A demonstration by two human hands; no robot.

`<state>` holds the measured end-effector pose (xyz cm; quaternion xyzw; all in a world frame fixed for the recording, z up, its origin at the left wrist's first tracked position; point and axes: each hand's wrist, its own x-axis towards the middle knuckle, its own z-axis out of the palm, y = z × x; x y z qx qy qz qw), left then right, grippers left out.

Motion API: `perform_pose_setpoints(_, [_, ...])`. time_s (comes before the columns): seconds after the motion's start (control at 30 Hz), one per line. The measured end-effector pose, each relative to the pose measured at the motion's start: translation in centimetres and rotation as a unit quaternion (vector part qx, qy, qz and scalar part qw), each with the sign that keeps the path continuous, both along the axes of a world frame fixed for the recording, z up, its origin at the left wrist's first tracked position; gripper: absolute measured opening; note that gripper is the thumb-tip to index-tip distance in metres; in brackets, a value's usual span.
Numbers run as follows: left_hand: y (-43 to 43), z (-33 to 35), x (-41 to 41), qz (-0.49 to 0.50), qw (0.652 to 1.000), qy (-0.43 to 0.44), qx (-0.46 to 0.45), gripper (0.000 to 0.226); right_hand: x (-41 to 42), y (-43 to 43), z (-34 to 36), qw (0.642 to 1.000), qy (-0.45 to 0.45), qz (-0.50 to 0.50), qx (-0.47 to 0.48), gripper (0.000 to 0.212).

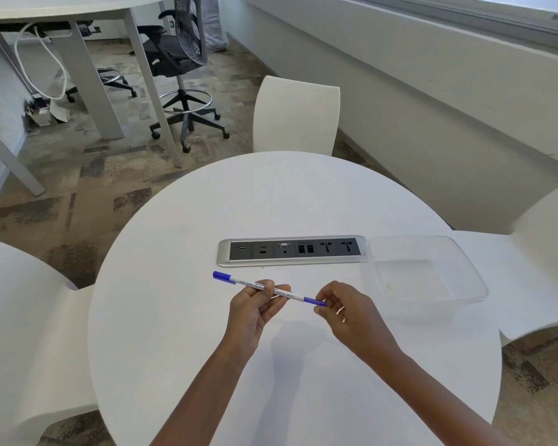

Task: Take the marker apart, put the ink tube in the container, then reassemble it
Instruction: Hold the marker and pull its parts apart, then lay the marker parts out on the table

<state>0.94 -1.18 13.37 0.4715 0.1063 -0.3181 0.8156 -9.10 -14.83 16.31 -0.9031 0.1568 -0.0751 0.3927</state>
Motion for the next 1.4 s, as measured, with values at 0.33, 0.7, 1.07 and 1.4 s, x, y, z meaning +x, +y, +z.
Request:
perform_pose_setpoints(0.33, [0.4,-0.7,0.5,0.019,1.000,0.007,-0.001,0.011,0.1,-1.0,-0.9,0.983,0.057,-0.046,0.168,0.032])
perform_pose_setpoints(0.7, [0.9,-2.1,0.8,0.043,0.998,0.044,-0.009,0.013,0.7,-4.7,-6.9,0.948,0.094,-0.211,0.218,0.016])
perform_pose_setpoints(1.07, [0.9,-3.3,0.2,0.036,0.997,0.069,0.004,0.015,2.2,-4.5,-11.3,0.964,0.174,-0.201,-0.030,0.014])
perform_pose_setpoints(1.4, [0.9,-3.8,0.8,0.000,0.998,0.056,0.033,0.012,2.7,-4.2,-9.5,0.973,0.142,-0.175,0.053,0.012])
